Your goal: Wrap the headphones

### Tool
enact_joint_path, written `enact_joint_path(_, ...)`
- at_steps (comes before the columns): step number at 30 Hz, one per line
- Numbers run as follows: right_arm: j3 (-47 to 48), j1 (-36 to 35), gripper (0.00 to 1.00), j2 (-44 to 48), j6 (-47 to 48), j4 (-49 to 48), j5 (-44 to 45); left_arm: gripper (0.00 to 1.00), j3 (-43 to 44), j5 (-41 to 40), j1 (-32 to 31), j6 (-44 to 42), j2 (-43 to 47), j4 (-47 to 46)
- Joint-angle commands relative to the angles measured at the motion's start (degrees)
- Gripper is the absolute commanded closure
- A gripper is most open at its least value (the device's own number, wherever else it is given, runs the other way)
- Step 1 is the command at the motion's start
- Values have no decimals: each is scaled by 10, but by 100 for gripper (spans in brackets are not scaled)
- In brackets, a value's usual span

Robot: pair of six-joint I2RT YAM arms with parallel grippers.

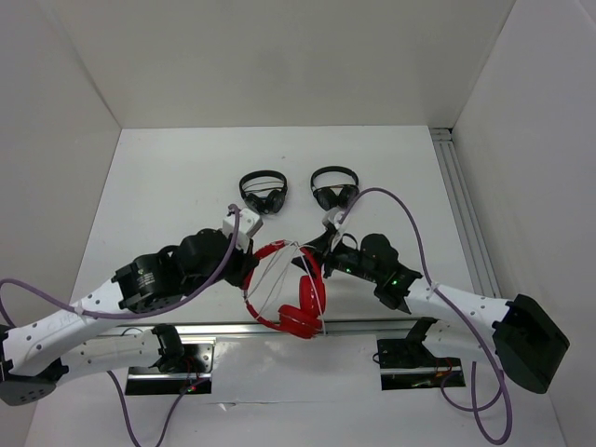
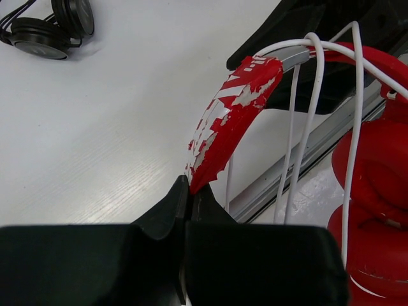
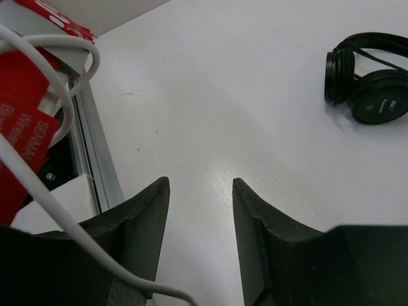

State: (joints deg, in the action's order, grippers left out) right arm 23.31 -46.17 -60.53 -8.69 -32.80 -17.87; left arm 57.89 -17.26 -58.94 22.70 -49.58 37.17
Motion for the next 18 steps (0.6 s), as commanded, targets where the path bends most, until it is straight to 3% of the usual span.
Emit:
enact_joint_path(1, -15, -1, 47, 19, -12, -61, -16, 100, 0, -3, 0, 26, 20, -106)
enact_joint_path(3, -15, -1, 36, 19, -12, -61, -16, 100, 0, -3, 0, 31, 20, -106)
enact_joint_path(5, -15, -1, 35, 19, -12, -55, -9, 100, 0, 2, 0, 31, 20, -100)
enact_joint_path(6, -15, -1, 26, 24, -12, -55, -3, 100, 0, -4, 0, 31, 20, -100)
enact_joint_path(13, -33, 16, 20, 9, -12, -54, -33, 100, 0, -34, 0, 59, 26, -95)
enact_joint_path(14, -33, 16, 0, 3, -12, -54, -42, 100, 0, -40, 0, 60, 26, -95)
enact_joint_path(18, -39, 22, 0, -20, -12, -71, -71, 100, 6, -53, 0, 73, 26, -90)
